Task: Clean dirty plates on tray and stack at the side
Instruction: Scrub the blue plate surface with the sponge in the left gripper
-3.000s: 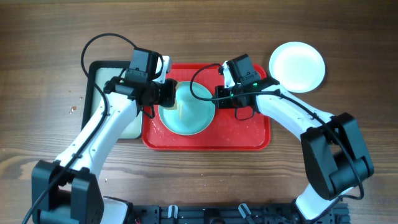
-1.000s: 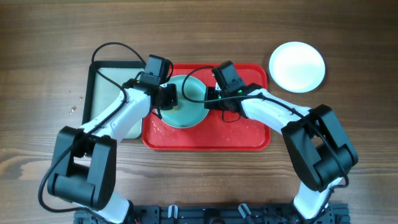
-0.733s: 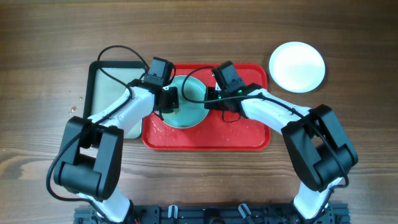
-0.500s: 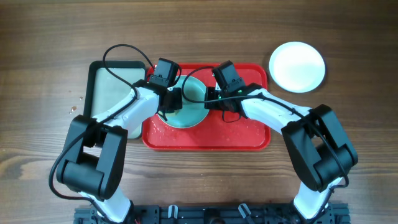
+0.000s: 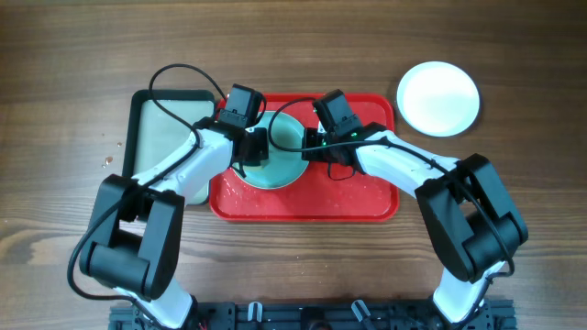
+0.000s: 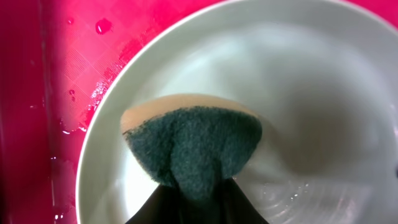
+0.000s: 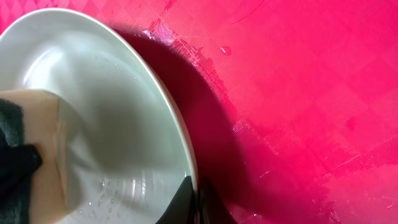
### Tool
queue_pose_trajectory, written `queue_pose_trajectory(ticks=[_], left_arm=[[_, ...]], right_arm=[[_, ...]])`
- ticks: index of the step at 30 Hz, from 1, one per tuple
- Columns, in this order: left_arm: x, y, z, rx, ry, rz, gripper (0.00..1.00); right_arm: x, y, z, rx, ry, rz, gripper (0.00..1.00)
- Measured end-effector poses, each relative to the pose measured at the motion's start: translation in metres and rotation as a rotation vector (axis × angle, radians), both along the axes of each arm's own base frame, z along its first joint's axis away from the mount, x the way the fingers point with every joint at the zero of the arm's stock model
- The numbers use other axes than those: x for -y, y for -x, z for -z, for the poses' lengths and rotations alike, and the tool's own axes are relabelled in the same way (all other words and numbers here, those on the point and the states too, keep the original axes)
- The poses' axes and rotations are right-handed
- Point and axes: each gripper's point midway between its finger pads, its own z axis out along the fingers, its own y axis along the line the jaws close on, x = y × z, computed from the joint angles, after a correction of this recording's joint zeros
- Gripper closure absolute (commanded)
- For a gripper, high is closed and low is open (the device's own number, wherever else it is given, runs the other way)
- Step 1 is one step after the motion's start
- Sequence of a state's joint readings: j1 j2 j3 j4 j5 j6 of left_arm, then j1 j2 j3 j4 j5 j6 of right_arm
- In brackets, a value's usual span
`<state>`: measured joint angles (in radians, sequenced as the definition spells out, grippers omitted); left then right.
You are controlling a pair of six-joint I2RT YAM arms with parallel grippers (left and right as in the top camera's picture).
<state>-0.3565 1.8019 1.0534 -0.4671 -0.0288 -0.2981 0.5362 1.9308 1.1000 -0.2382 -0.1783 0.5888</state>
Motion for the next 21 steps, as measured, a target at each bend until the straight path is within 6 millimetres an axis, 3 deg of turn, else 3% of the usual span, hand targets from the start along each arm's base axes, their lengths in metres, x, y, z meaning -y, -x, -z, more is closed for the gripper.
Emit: queue_pose_trajectory(ticks=[18,21], left_arm=[[-0.0026,0.0072,0.0046,-0.034,-0.012,0.0,0.96],[0.0057,0.0064,0.0065,-0.039,0.032,0.014,0.96]], right_arm=[[-0.0011,0.0006,-0.0001,0.001,0.0,-0.003,0.96],[-0.0011,0.0005,-0.0001,0.001,0.0,-0.003,0.96]])
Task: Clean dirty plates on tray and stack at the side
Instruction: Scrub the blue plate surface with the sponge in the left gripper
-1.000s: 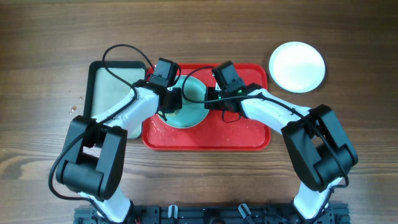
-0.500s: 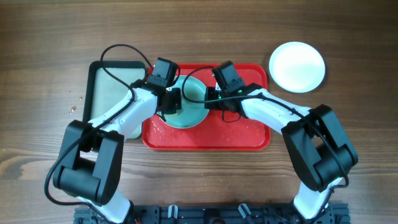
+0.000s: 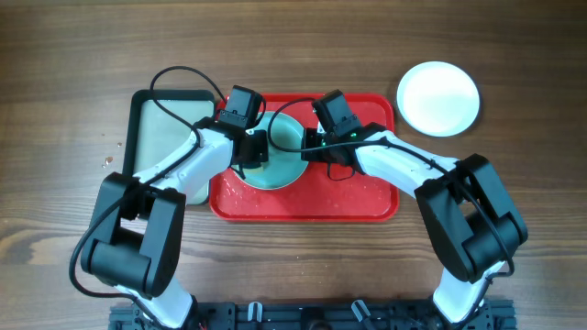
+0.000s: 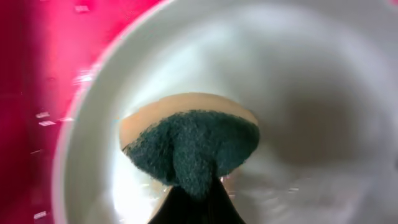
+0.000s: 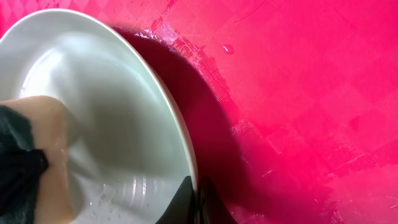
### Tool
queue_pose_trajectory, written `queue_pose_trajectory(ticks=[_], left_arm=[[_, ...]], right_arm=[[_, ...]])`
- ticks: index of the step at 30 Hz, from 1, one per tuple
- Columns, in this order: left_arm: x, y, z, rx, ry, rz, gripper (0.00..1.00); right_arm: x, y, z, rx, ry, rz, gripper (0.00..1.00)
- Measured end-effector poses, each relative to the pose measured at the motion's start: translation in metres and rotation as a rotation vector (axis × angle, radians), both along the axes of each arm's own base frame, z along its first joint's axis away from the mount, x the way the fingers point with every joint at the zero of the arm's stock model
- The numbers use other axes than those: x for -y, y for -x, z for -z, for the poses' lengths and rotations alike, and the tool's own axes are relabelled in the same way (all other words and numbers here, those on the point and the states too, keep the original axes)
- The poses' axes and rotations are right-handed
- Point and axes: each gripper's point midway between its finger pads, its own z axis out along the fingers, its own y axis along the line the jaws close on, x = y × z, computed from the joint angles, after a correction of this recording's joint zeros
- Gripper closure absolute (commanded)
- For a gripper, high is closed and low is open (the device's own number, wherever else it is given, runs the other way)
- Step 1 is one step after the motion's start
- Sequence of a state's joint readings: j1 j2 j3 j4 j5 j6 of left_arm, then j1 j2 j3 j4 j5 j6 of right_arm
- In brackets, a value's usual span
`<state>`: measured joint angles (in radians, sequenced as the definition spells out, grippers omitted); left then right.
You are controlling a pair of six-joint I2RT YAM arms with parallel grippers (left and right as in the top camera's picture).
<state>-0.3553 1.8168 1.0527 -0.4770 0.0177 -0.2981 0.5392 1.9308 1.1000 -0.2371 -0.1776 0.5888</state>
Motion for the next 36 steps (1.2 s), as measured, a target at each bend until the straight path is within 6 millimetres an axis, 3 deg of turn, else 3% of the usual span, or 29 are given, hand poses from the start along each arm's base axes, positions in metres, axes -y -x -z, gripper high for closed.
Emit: queue_pose_trajectory(ticks=[5,9,13,17,19,23,31,36], left_arm=[[0.039,0.005,-0.003,-0.036,0.209,0.078,0.96],[0.054,0.008,-0.008,-0.047,0.287,0.113,0.96],[0.033,0.005,-0.015,-0.058,0.224,0.059,0.96],[0.007,-0.022,-0.076,0.14,0.145,-0.003,0.96],[0.001,-0.026,-0.088,0.18,0.117,-0.02,0.96],[-0.005,-0.025,-0.075,0.15,0.08,-0.032,0.96],[-0.008,-0.016,0.0,-0.024,0.016,-0.036,0.96],[0.004,-0.029,0.004,0.01,0.062,-0.02,0.94]], right_arm=[[0.0,0.0,0.0,0.001,0.002,0.001,0.96],[0.0,-0.001,0.0,0.003,0.001,0.001,0.96],[0.0,-0.001,0.0,0.003,0.001,0.001,0.96],[-0.001,0.0,0.0,0.004,0.0,0.0,0.95],[-0.001,0.0,0.0,0.004,0.0,0.0,0.96],[-0.001,0.0,0.0,0.004,0.0,0.0,0.96],[-0.001,-0.001,0.0,0.004,0.0,0.0,0.96],[0.0,-0.003,-0.001,0.011,0.0,0.005,0.96]])
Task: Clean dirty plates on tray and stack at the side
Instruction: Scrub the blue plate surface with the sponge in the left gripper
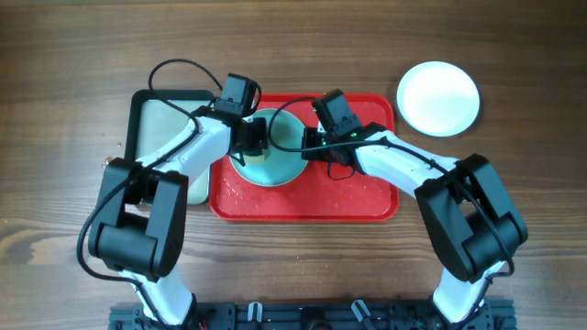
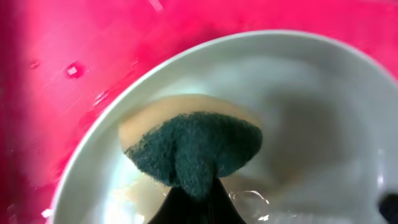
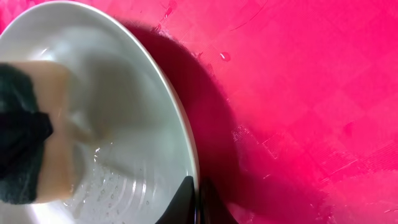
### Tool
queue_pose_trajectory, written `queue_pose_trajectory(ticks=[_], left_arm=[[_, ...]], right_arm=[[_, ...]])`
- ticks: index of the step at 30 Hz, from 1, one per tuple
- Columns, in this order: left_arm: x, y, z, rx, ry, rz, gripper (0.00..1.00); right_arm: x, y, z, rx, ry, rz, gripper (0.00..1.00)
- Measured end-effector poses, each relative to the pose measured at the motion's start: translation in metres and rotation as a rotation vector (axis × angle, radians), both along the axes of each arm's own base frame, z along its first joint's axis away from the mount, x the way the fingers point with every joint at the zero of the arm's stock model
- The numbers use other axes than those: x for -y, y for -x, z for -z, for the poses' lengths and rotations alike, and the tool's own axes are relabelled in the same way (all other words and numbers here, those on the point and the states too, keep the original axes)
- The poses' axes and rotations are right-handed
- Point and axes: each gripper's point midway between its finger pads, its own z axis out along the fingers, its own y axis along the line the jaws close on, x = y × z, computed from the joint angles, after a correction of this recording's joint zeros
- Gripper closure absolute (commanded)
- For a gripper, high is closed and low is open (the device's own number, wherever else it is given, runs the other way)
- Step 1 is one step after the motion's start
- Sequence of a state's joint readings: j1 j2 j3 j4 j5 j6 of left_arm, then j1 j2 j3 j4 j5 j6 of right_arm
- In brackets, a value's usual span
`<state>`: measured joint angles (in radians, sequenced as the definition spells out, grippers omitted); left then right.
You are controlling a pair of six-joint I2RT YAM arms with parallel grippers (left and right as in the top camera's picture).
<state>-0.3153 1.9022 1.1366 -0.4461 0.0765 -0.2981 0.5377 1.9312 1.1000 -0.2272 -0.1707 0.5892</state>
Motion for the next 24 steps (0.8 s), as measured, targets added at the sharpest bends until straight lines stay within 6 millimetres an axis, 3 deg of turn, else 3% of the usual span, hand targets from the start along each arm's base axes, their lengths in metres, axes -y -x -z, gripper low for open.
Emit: queue_pose_trajectory(ticks=[4,6,11,16,18,19,22,24], left_arm=[[0.029,0.001,-0.001,0.014,0.071,0.064,0.96],[0.051,0.011,-0.001,-0.005,0.114,0.12,0.96],[0.079,0.028,-0.002,-0.039,0.175,0.195,0.96],[0.077,0.036,-0.011,-0.07,0.182,0.194,0.96],[0.075,0.033,-0.031,-0.03,0.198,0.192,0.96],[0.071,0.028,-0.055,0.021,0.21,0.182,0.96],[0.042,0.023,-0.081,0.067,0.149,0.115,0.96],[0.018,0.026,-0.074,0.037,0.07,0.062,0.96]], right_arm=[[0.0,0.0,0.0,0.0,0.0,0.001,0.96],[0.0,0.0,0.0,0.0,0.0,0.001,0.96],[0.0,0.0,0.0,-0.001,0.0,0.0,0.96],[-0.004,0.001,-0.001,-0.001,-0.014,-0.012,0.96],[-0.005,0.001,-0.002,0.003,-0.018,-0.02,0.96],[-0.005,0.001,-0.002,0.003,-0.018,-0.02,0.96],[-0.006,0.001,-0.002,0.002,-0.021,-0.022,0.96],[-0.006,0.001,-0.002,0.002,-0.021,-0.022,0.96]])
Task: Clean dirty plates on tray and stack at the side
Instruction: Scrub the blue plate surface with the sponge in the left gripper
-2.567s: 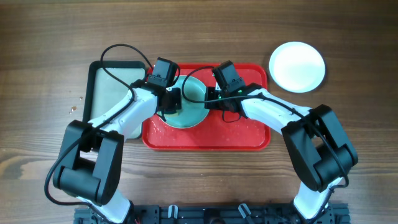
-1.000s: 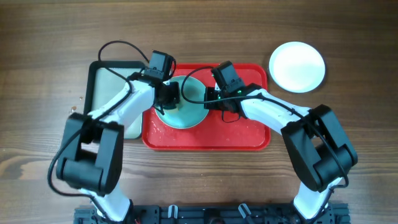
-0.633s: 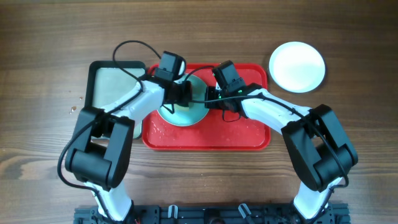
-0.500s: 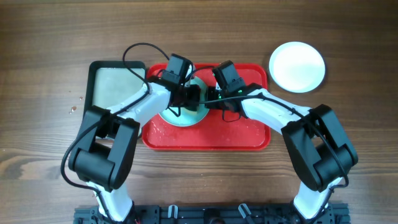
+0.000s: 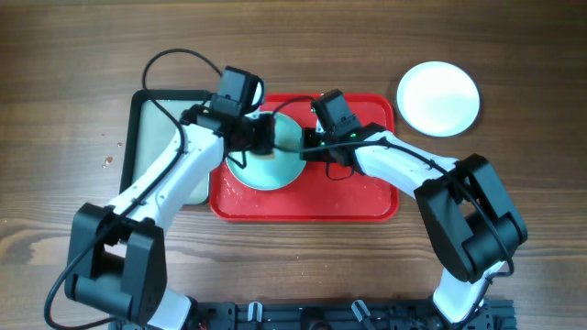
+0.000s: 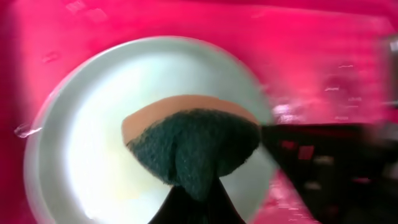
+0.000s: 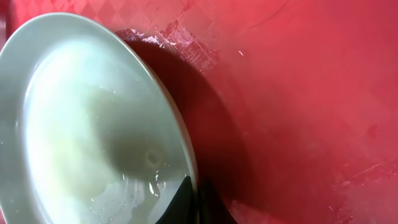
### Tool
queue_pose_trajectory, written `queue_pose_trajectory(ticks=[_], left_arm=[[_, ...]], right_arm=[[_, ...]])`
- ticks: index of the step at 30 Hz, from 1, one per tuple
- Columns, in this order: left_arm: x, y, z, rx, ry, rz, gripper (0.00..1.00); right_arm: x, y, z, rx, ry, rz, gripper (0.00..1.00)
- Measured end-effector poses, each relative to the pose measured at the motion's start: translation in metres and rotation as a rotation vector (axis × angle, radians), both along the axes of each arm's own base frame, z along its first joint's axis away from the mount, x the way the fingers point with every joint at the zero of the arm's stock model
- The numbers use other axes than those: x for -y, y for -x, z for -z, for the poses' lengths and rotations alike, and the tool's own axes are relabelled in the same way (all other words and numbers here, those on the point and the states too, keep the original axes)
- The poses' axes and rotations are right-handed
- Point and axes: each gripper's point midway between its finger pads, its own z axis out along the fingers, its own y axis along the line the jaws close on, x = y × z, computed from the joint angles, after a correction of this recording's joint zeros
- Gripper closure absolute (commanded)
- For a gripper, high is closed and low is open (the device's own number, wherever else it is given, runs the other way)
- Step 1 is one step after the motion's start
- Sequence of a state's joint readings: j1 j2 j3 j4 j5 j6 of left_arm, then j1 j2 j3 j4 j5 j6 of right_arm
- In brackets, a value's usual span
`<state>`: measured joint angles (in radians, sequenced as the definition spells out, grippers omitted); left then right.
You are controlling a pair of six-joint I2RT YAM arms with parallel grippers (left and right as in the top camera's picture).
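A pale green plate (image 5: 269, 163) lies wet on the red tray (image 5: 348, 197). My right gripper (image 7: 196, 200) is shut on the plate's right rim (image 7: 180, 134), one finger inside and one outside. My left gripper (image 6: 194, 205) is shut on a sponge (image 6: 189, 146), dark green scouring side facing the camera with a tan edge behind. The sponge hangs above the plate (image 6: 81, 155) and is not touching it. In the overhead view the left gripper (image 5: 260, 137) sits over the plate's far edge, close to the right gripper (image 5: 305, 147). Water pools inside the plate (image 7: 81, 124).
A clean white plate (image 5: 438, 98) lies on the wooden table at the back right. A dark-rimmed tray (image 5: 156, 119) stands just left of the red tray. Water drops spot the red tray's floor (image 7: 298, 93).
The left gripper with the sponge has come up off the plate, whose whole round now shows below it. The sponge is gone from the right wrist view. The right gripper still holds the rim.
The sponge was pressed inside the plate near its left side, then nearer its middle, then by its far edge, with the right gripper pinching the rim throughout. Now the sponge hangs clear above the wet plate.
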<state>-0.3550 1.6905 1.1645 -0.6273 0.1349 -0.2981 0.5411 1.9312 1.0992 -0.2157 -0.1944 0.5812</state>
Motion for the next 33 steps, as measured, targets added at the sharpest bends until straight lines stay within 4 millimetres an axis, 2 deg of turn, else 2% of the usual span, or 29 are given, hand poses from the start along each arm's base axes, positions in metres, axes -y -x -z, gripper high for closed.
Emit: queue_pose_trajectory(ticks=[2,5,10,15,20,22,23,24,27,28,33], left_arm=[[-0.013,0.0,0.003,-0.005,-0.055,-0.029,0.96],[-0.022,-0.002,0.008,0.009,-0.096,-0.05,0.96],[-0.034,0.006,0.045,-0.055,-0.174,-0.064,0.96],[-0.037,0.009,0.07,-0.107,-0.205,-0.065,0.96],[-0.022,0.011,0.07,-0.13,-0.117,-0.05,0.96],[-0.013,0.013,0.067,-0.141,-0.067,-0.033,0.96],[-0.01,0.012,0.06,-0.128,-0.048,-0.031,0.96],[-0.005,0.005,0.043,-0.086,-0.019,-0.027,0.96],[0.017,-0.02,-0.024,0.106,0.122,0.007,0.96],[0.021,-0.022,-0.031,0.119,0.145,0.016,0.96],[0.039,-0.019,-0.016,0.061,0.229,0.067,0.96]], right_arm=[[0.0,0.0,0.0,0.0,0.0,0.0,0.96],[0.0,0.0,0.0,0.0,0.0,0.0,0.96],[0.0,0.0,0.0,0.0,0.0,0.0,0.96],[0.0,0.0,0.0,0.0,0.0,0.0,0.96],[0.0,0.0,0.0,-0.001,0.001,0.001,0.96],[0.001,0.0,0.0,-0.002,0.002,0.001,0.96],[0.0,0.0,0.0,-0.001,0.001,0.0,0.96],[0.0,0.0,0.0,-0.001,0.0,0.0,0.96],[0.0,0.0,0.0,0.002,0.001,-0.003,0.96],[0.0,0.0,0.0,0.001,0.001,-0.003,0.96],[0.0,0.0,0.0,0.003,0.002,-0.005,0.96]])
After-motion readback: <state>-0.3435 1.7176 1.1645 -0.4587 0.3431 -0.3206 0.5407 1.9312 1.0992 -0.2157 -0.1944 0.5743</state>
